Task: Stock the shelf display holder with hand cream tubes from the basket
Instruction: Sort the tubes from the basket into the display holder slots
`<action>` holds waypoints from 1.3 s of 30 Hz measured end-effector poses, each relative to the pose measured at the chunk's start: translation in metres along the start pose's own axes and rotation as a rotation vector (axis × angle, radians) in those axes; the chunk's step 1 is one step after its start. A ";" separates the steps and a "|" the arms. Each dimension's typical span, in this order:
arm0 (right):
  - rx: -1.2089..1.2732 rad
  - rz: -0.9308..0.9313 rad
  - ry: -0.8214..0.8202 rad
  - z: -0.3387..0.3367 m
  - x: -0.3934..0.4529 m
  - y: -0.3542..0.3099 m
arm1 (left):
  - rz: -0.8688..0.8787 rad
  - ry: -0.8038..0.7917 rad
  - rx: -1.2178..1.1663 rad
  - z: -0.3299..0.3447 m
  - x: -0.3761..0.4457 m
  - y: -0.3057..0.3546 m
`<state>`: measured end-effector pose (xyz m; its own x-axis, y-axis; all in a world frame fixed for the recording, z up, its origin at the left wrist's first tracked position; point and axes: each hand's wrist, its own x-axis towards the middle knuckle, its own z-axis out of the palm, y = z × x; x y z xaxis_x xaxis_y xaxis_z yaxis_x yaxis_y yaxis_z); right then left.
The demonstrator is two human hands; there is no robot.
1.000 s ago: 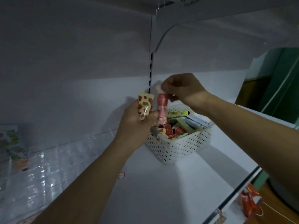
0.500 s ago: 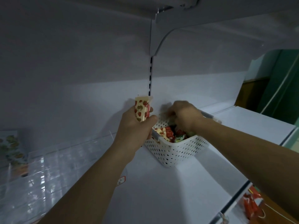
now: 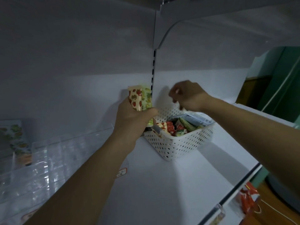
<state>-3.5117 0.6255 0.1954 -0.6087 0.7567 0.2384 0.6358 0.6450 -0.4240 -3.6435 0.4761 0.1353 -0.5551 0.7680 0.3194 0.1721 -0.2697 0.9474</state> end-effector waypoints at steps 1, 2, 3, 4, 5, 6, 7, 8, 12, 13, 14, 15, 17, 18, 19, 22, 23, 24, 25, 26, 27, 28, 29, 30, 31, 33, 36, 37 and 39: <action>-0.271 0.040 -0.033 0.005 0.003 0.015 | -0.019 -0.009 -0.023 0.000 0.000 0.001; -0.458 0.092 -0.095 0.011 0.003 0.028 | -0.037 -0.029 -0.050 -0.001 0.001 0.001; -0.563 0.126 -0.158 0.016 0.002 0.040 | -0.059 -0.049 -0.071 -0.001 0.002 0.002; -0.603 0.147 -0.205 0.020 0.000 0.047 | -0.080 -0.067 -0.085 0.000 0.002 0.002; -0.606 0.156 -0.232 0.022 -0.002 0.053 | -0.103 -0.081 -0.100 0.000 0.001 0.003; -0.589 0.156 -0.240 0.021 -0.003 0.056 | -0.121 -0.095 -0.118 0.001 0.000 0.004; -0.554 0.148 -0.228 0.020 -0.002 0.057 | -0.141 -0.101 -0.137 0.002 -0.001 0.004; -0.504 0.138 -0.194 0.019 -0.001 0.057 | -0.153 -0.103 -0.146 0.003 -0.001 0.003; 0.017 0.087 0.112 0.001 -0.005 0.030 | -0.145 -0.071 -0.165 0.004 0.001 0.002; 0.185 0.054 0.117 -0.006 -0.008 0.018 | -0.136 -0.054 -0.167 0.004 0.001 0.003; 0.350 0.010 0.050 -0.012 -0.013 0.004 | -0.121 -0.045 -0.171 0.005 0.000 0.004; 0.493 -0.038 -0.057 -0.015 -0.017 -0.009 | -0.114 -0.048 -0.184 0.005 -0.001 0.004; 0.693 -0.092 -0.233 -0.014 -0.024 -0.026 | -0.130 -0.115 -0.256 0.004 -0.002 0.007; 0.775 -0.084 -0.276 -0.013 -0.026 -0.031 | -0.151 -0.171 -0.301 0.003 -0.004 0.008; 0.836 -0.062 -0.288 -0.012 -0.026 -0.033 | -0.177 -0.216 -0.326 0.002 -0.005 0.009; 0.577 -0.029 -0.136 -0.009 -0.018 -0.024 | -0.212 -0.162 -0.280 0.000 -0.004 0.004; 0.278 -0.031 -0.040 -0.007 -0.012 -0.013 | -0.220 -0.134 -0.273 0.000 -0.004 0.003; -0.035 -0.028 0.013 -0.006 -0.006 -0.002 | -0.221 -0.125 -0.267 0.000 -0.003 0.002; -0.284 0.012 0.014 -0.003 -0.002 0.010 | -0.218 -0.130 -0.255 0.000 -0.003 0.002; -0.446 0.078 -0.021 0.002 -0.001 0.023 | -0.214 -0.144 -0.243 0.001 -0.003 0.002; -0.549 0.143 -0.074 0.007 -0.002 0.033 | -0.210 -0.159 -0.234 0.002 -0.003 0.003; -0.617 0.193 -0.128 0.012 -0.004 0.042 | -0.207 -0.174 -0.232 0.003 -0.004 0.004; -0.653 0.227 -0.160 0.015 -0.006 0.048 | -0.207 -0.187 -0.238 0.003 -0.004 0.004; -0.666 0.248 -0.161 0.018 -0.006 0.054 | -0.208 -0.199 -0.246 0.004 -0.004 0.004; -0.650 0.259 -0.148 0.019 -0.005 0.059 | -0.210 -0.206 -0.249 0.005 -0.005 0.003; -0.527 0.251 -0.090 0.021 0.000 0.064 | -0.208 -0.211 -0.246 0.005 -0.005 0.003; -0.215 0.159 0.076 0.015 0.001 0.052 | -0.181 -0.198 -0.267 0.004 -0.004 0.002; -0.065 0.116 0.128 0.011 -0.002 0.040 | -0.170 -0.184 -0.280 0.004 -0.003 0.002; 0.296 0.015 0.156 0.002 -0.010 0.013 | -0.141 -0.152 -0.298 0.004 -0.002 0.001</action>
<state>-3.4981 0.6260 0.1860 -0.5063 0.7875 0.3514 0.4648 0.5924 -0.6580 -3.6388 0.4767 0.1362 -0.4251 0.8814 0.2057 -0.1545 -0.2946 0.9430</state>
